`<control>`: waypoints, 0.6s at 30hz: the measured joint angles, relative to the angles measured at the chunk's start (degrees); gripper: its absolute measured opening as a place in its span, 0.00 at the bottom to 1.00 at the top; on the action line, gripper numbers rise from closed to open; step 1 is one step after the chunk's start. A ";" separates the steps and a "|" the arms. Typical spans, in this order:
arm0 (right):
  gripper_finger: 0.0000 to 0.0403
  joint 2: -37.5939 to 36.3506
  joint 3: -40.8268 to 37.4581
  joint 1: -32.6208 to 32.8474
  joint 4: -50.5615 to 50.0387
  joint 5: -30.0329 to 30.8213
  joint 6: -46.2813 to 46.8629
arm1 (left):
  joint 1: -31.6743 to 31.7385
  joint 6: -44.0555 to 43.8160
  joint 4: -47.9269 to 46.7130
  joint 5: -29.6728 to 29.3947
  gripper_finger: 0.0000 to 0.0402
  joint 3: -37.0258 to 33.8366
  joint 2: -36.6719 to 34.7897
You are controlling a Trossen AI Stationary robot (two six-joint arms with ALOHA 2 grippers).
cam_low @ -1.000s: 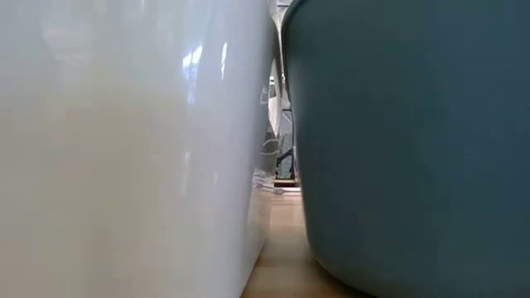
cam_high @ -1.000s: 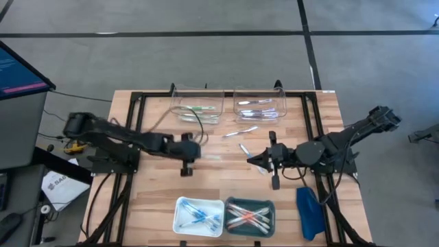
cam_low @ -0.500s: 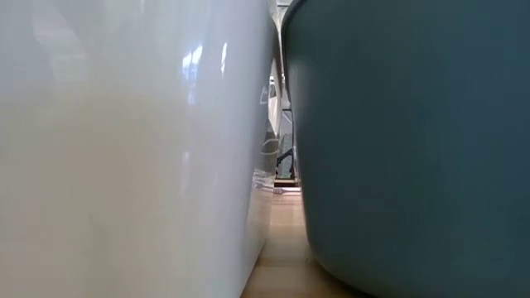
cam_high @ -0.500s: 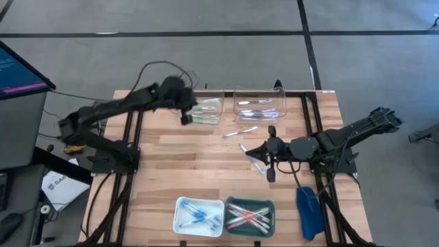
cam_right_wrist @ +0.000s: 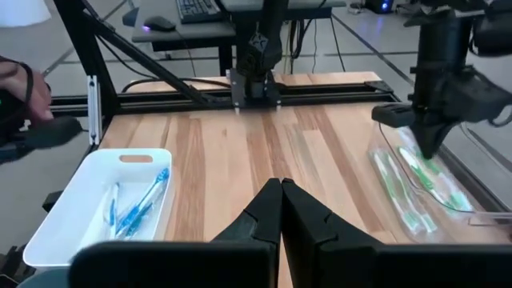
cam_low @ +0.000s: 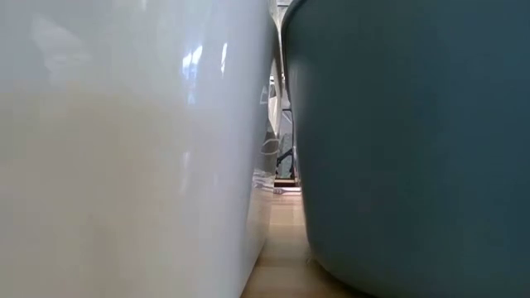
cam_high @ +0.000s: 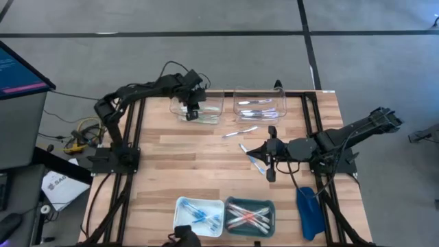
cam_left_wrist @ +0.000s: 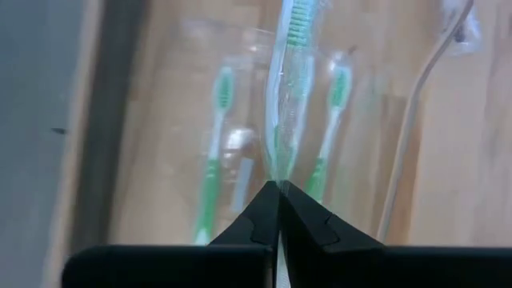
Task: Pick & Place Toothbrushes
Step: Put the green toothbrush into the left transparent bin
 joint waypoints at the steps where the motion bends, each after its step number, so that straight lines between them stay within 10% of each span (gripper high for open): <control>1: 0.00 0.00 0.00 0.00 -0.17 0.00 0.00 | 0.05 -0.08 -0.02 0.99 0.00 0.00 0.61; 18: 0.00 0.00 0.00 -0.44 -0.33 0.00 0.00 | -0.06 -4.49 -3.05 1.36 0.00 0.02 2.37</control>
